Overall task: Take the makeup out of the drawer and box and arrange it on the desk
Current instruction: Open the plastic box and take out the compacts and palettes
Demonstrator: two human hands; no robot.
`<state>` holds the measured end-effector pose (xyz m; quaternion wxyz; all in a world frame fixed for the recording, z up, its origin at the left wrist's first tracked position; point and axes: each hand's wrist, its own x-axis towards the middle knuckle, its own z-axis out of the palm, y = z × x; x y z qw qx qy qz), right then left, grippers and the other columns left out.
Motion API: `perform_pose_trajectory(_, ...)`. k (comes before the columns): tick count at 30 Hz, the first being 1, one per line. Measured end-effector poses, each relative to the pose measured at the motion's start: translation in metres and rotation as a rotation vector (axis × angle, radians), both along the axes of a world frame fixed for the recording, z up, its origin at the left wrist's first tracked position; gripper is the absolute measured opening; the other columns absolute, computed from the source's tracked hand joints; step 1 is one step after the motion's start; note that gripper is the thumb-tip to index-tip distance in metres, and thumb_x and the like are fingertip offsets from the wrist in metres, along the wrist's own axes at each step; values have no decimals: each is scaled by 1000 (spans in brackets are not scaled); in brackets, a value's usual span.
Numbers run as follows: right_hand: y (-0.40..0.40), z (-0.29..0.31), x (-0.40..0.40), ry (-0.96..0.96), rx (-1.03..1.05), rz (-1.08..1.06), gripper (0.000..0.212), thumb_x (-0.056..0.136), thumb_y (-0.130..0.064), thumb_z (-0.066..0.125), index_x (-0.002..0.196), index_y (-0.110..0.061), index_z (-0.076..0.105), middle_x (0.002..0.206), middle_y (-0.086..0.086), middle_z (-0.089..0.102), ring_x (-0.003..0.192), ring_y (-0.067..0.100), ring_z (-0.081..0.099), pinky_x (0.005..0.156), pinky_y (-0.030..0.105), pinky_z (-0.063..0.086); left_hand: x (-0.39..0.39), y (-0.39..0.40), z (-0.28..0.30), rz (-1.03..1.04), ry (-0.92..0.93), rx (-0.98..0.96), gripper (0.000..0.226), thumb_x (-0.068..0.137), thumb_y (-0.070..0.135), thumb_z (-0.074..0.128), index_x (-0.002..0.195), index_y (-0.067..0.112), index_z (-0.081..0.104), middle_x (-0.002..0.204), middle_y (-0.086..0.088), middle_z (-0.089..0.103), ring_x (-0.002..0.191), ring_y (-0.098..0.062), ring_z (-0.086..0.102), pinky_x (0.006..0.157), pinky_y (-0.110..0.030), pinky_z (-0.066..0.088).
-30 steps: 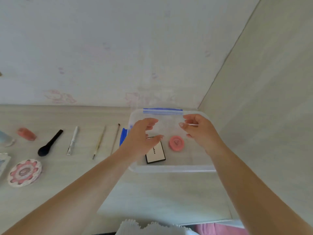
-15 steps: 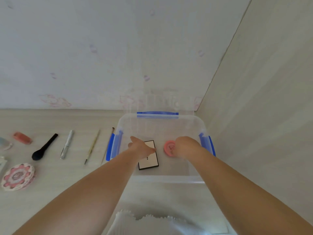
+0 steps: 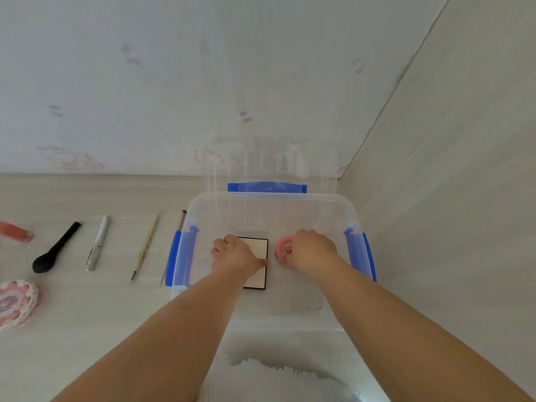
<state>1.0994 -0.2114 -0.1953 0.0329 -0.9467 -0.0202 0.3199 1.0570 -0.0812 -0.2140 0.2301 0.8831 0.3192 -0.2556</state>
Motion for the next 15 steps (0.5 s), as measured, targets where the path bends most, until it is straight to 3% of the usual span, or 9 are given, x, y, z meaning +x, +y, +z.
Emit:
perform_pose_trajectory(8,2,0,0,16,12,-46,43,81,-30,66,116,-9,52,115,8,58,103,25,60,70,28,42,1,-1,-1,-22,-107,-37,87,67,42,80,124,1,27,128,-18,38,120,-34,43,99,-37,37)
perform_pose_trajectory(12,3,-1,0,43,37,-78,46,82,-26,64,119,-7,46,114,9,59,101,26,59,69,29,41,2,-1,-1,50,-134,-142,71,68,32,81,107,7,27,116,-19,49,104,-31,53,83,-37,47)
perform_pose_trajectory(15,0,1,2,42,72,-110,35,84,-20,61,113,-5,51,106,10,62,86,25,57,64,28,40,3,0,3,82,-167,-166,58,77,24,76,102,7,26,105,-17,57,84,-27,52,70,-34,43)
